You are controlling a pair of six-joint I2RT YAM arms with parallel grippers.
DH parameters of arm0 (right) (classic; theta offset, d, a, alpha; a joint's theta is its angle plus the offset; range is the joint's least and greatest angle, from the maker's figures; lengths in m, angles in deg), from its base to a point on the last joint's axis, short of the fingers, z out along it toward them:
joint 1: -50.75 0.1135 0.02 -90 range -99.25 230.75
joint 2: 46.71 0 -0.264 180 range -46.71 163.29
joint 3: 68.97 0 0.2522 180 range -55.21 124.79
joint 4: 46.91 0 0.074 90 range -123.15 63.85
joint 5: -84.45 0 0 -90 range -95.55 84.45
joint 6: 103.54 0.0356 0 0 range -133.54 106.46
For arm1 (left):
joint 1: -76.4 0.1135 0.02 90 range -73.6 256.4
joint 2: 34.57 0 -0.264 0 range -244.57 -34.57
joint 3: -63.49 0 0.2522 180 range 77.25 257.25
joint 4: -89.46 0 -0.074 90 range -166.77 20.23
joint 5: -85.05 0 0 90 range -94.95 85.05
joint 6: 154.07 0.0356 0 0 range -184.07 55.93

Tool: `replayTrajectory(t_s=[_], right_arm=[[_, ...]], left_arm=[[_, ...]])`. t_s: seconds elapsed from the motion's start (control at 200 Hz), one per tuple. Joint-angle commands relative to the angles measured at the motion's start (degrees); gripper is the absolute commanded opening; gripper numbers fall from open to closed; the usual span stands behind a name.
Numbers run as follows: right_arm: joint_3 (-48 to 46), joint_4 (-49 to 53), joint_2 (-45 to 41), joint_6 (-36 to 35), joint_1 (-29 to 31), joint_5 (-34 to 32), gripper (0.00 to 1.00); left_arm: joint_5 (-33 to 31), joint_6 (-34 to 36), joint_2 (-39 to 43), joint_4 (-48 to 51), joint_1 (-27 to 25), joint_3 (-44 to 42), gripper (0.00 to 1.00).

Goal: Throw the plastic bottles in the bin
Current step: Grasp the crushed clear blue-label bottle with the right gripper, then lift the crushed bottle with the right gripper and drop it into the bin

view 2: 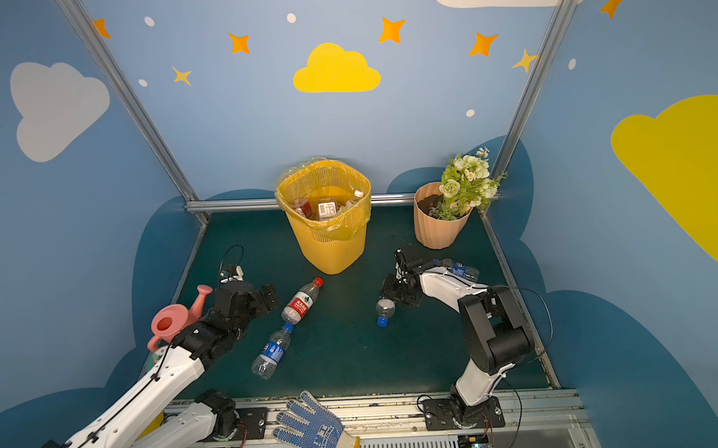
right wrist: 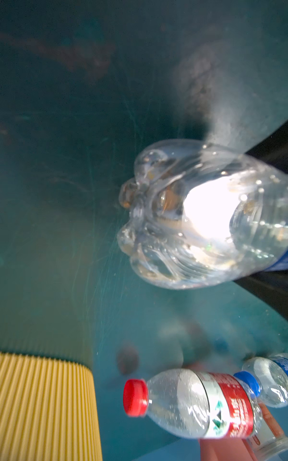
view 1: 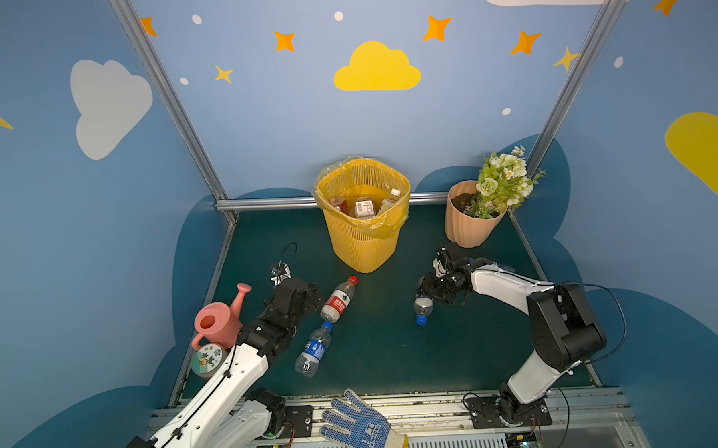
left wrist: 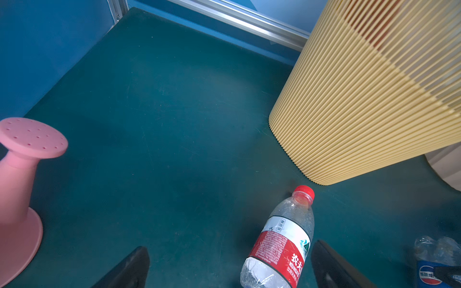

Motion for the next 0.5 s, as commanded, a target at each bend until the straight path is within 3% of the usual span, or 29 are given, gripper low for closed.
replayTrajectory(t_s=[0.0,0.295,0.496], right_arm=[[1.2,-1.2,-5.4,-1.4,0.3,-1.5,0.47],[6.9,-5.5,-20.9,-6.7,-0.8,-7.1,0.5],[18.4,-12.5,-28.3,-13.2,-1.4,-11.4,0.53]], left_arm=[[-0.7,-0.8,0.8,0.8,0.3,-0.7,1.0],[-0.2,-1.4,0.1,0.9,0.3,-1.2,1.0],[0.9,-2.2,-1.8,1.1,0.6,-1.4,1.0]])
